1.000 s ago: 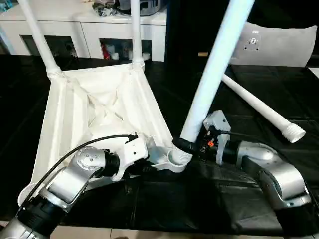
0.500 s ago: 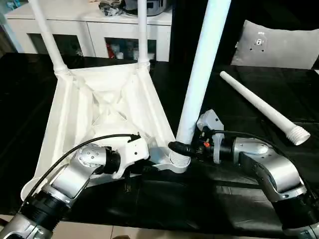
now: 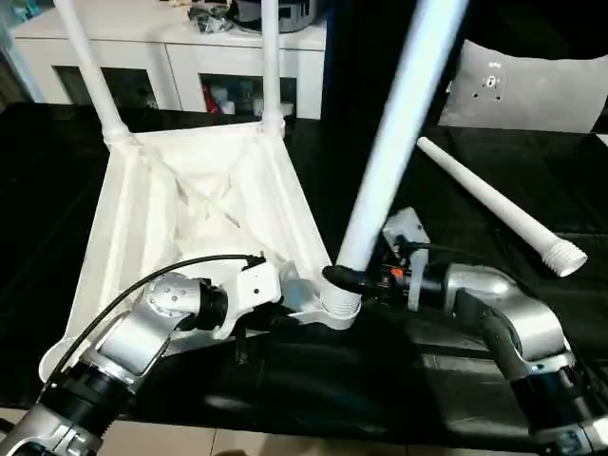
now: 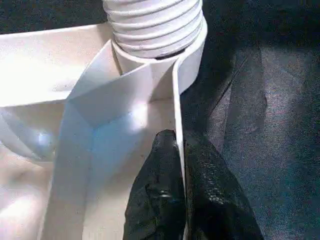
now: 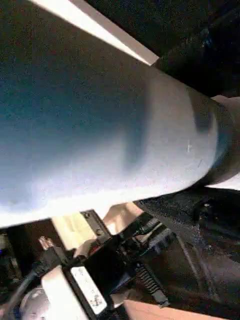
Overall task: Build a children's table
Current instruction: Insert table leg to table base
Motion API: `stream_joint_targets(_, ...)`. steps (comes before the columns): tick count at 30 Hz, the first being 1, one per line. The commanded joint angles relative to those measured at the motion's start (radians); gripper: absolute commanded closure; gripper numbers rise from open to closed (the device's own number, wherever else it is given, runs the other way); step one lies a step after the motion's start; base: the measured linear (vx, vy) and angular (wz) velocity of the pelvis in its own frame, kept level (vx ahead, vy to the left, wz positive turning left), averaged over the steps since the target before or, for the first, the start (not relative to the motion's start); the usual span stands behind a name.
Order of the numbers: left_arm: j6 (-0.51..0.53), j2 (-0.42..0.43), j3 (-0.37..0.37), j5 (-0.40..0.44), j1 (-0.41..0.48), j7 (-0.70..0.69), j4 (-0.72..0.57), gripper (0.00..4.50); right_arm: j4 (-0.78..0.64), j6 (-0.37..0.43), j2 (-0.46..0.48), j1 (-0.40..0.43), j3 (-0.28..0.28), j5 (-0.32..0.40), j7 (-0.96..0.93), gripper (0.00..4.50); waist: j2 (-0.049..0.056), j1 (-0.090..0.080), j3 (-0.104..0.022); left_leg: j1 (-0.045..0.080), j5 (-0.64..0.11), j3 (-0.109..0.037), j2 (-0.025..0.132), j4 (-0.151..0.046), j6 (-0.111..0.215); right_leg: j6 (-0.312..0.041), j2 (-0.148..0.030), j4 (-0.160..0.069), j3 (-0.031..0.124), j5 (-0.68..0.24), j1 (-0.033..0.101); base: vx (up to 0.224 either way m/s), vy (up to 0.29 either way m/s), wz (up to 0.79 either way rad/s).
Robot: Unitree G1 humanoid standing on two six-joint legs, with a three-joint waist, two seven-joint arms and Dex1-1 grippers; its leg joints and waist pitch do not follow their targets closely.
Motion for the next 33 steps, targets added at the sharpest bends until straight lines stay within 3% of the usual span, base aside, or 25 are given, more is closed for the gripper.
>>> stream_joint_targets(1, -0.036, -0.016, 0.025, -0.02, -0.006, 0.001, 0.017, 4.5, 0.027, -0.012, -0.009, 0.05, -0.003, -0.016, 0.0, 2.61, -0.013, 0.003, -0.05, -0.008, -0.16, -0.012, 0.058, -0.081, 0.018, -0.181, -0.064, -0.087, 0.038, -0.3, 0.042, 0.0, 0.0, 0.0)
stream_joint_targets(5, -0.038, -0.022, 0.028, -0.019, -0.011, 0.001, 0.028, 4.5, 0.007, -0.05, -0.016, 0.09, 0.0, -0.028, 0.004, 2.61, -0.004, 0.005, -0.052, -0.008, -0.153, -0.013, 0.059, -0.079, 0.022, -0.189, -0.064, -0.085, 0.037, -0.271, 0.041, 0.0, 0.0, 0.0)
stream_joint_targets(7, -0.04, -0.026, 0.031, -0.014, -0.016, -0.001, 0.037, 4.5, -0.03, -0.092, -0.041, 0.114, 0.031, -0.076, -0.007, 2.61, -0.007, 0.007, -0.051, -0.009, -0.153, -0.012, 0.059, -0.08, 0.025, -0.188, -0.062, -0.086, 0.037, -0.26, 0.043, 0.0, 0.0, 0.0)
stream_joint_targets(10, -0.04, -0.028, 0.031, -0.012, -0.017, -0.006, 0.04, 4.5, -0.054, -0.114, -0.069, 0.125, 0.073, -0.127, -0.003, 2.61, -0.006, 0.006, -0.05, -0.008, -0.177, -0.013, 0.058, -0.082, 0.021, -0.171, -0.062, -0.091, 0.037, -0.316, 0.041, 0.0, 0.0, 0.0)
stream_joint_targets(14, -0.037, -0.027, 0.028, -0.008, -0.017, -0.013, 0.035, 4.5, -0.051, -0.124, -0.088, 0.119, 0.113, -0.161, 0.018, 2.61, -0.004, 0.007, -0.049, -0.009, -0.186, -0.015, 0.06, -0.084, 0.023, -0.167, -0.063, -0.091, 0.038, -0.325, 0.04, 0.0, 0.0, 0.0)
stream_joint_targets(20, -0.038, -0.021, 0.025, -0.006, -0.012, -0.028, 0.026, 4.5, -0.03, -0.123, -0.098, 0.108, 0.164, -0.172, 0.062, 2.61, -0.003, 0.006, -0.043, -0.008, -0.197, -0.014, 0.06, -0.086, 0.032, -0.171, -0.062, -0.093, 0.04, -0.318, 0.037, 0.0, 0.0, 0.0)
stream_joint_targets(21, -0.045, -0.019, 0.021, -0.004, -0.019, -0.04, 0.034, 4.5, -0.008, -0.13, -0.091, 0.096, 0.172, -0.174, 0.073, 2.61, 0.003, 0.004, -0.038, -0.01, -0.2, -0.016, 0.06, -0.088, 0.032, -0.177, -0.063, -0.092, 0.04, -0.313, 0.035, 0.0, 0.0, 0.0)
stream_joint_targets(23, -0.048, -0.018, 0.02, -0.003, -0.022, -0.045, 0.037, 4.5, -0.001, -0.131, -0.089, 0.092, 0.175, -0.172, 0.078, 2.61, 0.001, 0.002, -0.037, -0.009, -0.212, -0.014, 0.059, -0.088, 0.033, -0.177, -0.062, -0.096, 0.04, -0.324, 0.035, 0.0, 0.0, 0.0)
stream_joint_targets(25, -0.06, -0.019, 0.014, -0.003, -0.044, -0.068, 0.056, 4.5, 0.024, -0.131, -0.082, 0.081, 0.184, -0.162, 0.108, 2.61, 0.002, 0.0, -0.034, -0.007, -0.245, -0.016, 0.059, -0.091, 0.03, -0.171, -0.062, -0.101, 0.04, -0.371, 0.033, 0.0, 0.0, 0.0)
stream_joint_targets(27, -0.088, -0.027, 0.008, -0.008, -0.093, -0.114, 0.101, 4.5, 0.062, -0.124, -0.077, 0.064, 0.21, -0.152, 0.164, 2.61, 0.01, -0.002, -0.027, -0.002, -0.29, -0.018, 0.059, -0.095, 0.022, -0.162, -0.062, -0.108, 0.041, -0.426, 0.026, 0.0, 0.0, 0.0)
stream_joint_targets(28, -0.098, -0.033, 0.007, -0.007, -0.116, -0.127, 0.124, 4.5, 0.078, -0.123, -0.074, 0.056, 0.218, -0.151, 0.18, 2.61, 0.008, -0.002, -0.027, -0.001, -0.299, -0.018, 0.059, -0.096, 0.021, -0.161, -0.062, -0.109, 0.041, -0.437, 0.026, 0.0, 0.0, 0.0)
stream_joint_targets(29, -0.098, -0.033, 0.007, -0.007, -0.116, -0.127, 0.124, 4.5, 0.078, -0.123, -0.074, 0.056, 0.218, -0.151, 0.18, 2.61, 0.012, 0.0, -0.028, 0.003, -0.301, -0.019, 0.06, -0.096, 0.019, -0.162, -0.063, -0.11, 0.042, -0.435, 0.024, 0.0, 0.0, 0.0)
stream_joint_targets(30, -0.112, -0.041, 0.006, -0.004, -0.155, -0.145, 0.157, 4.5, 0.097, -0.118, -0.068, 0.046, 0.232, -0.152, 0.2, 2.61, 0.012, 0.0, -0.031, 0.001, -0.277, -0.018, 0.063, -0.096, 0.016, -0.183, -0.062, -0.104, 0.043, -0.358, 0.028, 0.0, 0.0, 0.0)
stream_joint_targets(31, -0.112, -0.045, 0.008, -0.004, -0.166, -0.147, 0.165, 4.5, 0.099, -0.116, -0.067, 0.043, 0.236, -0.154, 0.204, 2.61, 0.012, -0.001, -0.031, 0.001, -0.276, -0.017, 0.063, -0.097, 0.015, -0.188, -0.062, -0.103, 0.042, -0.343, 0.028, 0.0, 0.0, 0.0)
stream_joint_targets(33, -0.118, -0.053, 0.011, -0.001, -0.202, -0.151, 0.197, 4.5, 0.106, -0.111, -0.063, 0.036, 0.247, -0.159, 0.212, 2.61, 0.011, -0.001, -0.035, -0.002, -0.249, -0.018, 0.065, -0.097, 0.015, -0.214, -0.063, -0.094, 0.038, -0.256, 0.037, 0.0, 0.0, 0.0)
